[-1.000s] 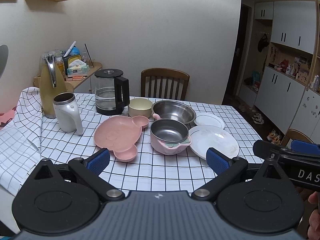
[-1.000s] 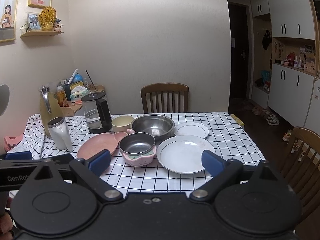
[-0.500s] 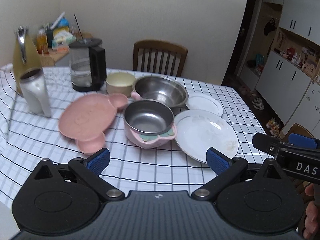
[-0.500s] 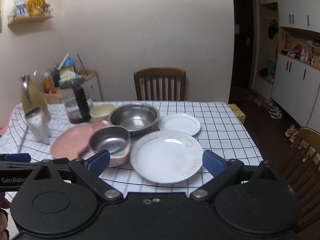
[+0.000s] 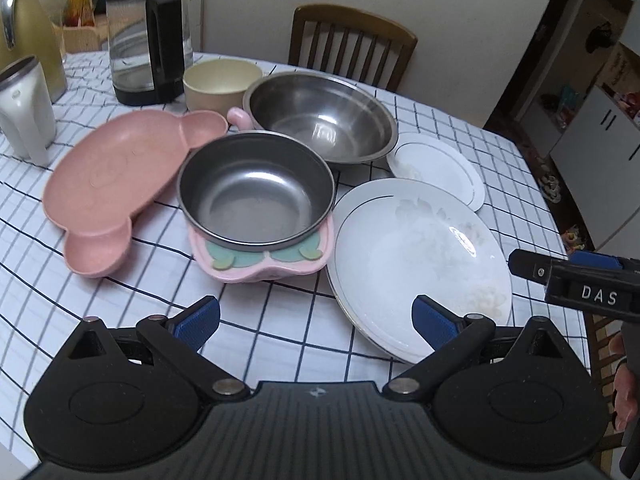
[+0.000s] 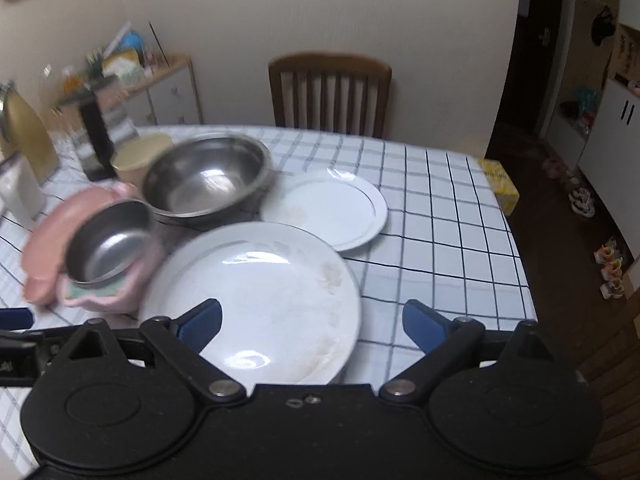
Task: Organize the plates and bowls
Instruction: 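Move both grippers toward the rim of the large white plate, then close the left gripper on the large plate rim while the right gripper also grips it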
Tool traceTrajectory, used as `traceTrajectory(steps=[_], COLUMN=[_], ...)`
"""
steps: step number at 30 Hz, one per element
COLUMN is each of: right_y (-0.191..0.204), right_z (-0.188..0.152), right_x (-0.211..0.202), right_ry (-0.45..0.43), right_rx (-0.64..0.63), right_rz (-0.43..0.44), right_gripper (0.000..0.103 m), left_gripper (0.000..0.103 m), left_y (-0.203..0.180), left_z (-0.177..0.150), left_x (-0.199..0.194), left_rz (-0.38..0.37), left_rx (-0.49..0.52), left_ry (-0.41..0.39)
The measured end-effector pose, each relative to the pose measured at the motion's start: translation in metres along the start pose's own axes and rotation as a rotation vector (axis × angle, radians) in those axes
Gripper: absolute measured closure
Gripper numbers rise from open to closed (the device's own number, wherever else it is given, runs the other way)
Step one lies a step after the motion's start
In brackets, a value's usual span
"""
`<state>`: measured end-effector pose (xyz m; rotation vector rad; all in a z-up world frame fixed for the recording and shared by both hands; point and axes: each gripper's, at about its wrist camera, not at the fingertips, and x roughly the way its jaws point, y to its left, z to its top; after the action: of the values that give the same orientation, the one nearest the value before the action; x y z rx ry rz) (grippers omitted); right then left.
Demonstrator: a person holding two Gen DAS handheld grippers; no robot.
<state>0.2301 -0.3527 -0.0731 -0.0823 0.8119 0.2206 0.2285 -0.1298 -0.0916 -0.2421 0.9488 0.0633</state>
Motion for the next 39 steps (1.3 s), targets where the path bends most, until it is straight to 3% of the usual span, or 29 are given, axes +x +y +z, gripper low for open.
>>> traceTrajectory(steps=[4, 11, 17, 21, 25, 31, 34, 39], right_y=[-0.016, -0.037, -0.048, -0.048, -0.048, -0.054, -0.058, -0.064], right_z=[0.012, 0.026, 0.032, 0.033, 0.035, 0.037, 0.036, 0.035], right_x=[0.031, 0.081, 0.108, 0.115, 0.120, 0.126, 0.128, 0.127], right_ry=[0.055, 0.167, 0.247, 0.268, 0.284, 0.297, 0.309, 0.306], right_rx=[-0.036, -0.044, -0.001, -0.001, -0.012, 0.001, 0.020, 0.060], right_rz=[0.018, 0.092, 0.176, 0.208, 0.232, 0.264, 0.288, 0.307], right_gripper=[0.010, 0.028, 0.048, 0.051, 0.058, 0.068, 0.077, 0.082], left_gripper=[0.001, 0.014, 0.015, 0.015, 0.040, 0.060, 0.066, 0.080], left_y=[-0.006, -0.014, -0.013, -0.011, -0.013, -0.017, -0.017, -0.011], left_z=[0.004, 0.008, 0.011, 0.014, 0.014, 0.015, 0.016, 0.017], left_x=[0.023, 0.050, 0.064, 0.071, 0.081, 0.086, 0.086, 0.088], left_rz=[0.009, 0.011, -0.002, -0.006, -0.031, -0.074, -0.063, -0.045], left_rx=[-0.035, -0.064, -0.112, -0.150, -0.167, -0.178, -0.182, -0.199], left_ry=[0.047, 0.090, 0.121, 0.136, 0.180, 0.200, 0.202, 0.212])
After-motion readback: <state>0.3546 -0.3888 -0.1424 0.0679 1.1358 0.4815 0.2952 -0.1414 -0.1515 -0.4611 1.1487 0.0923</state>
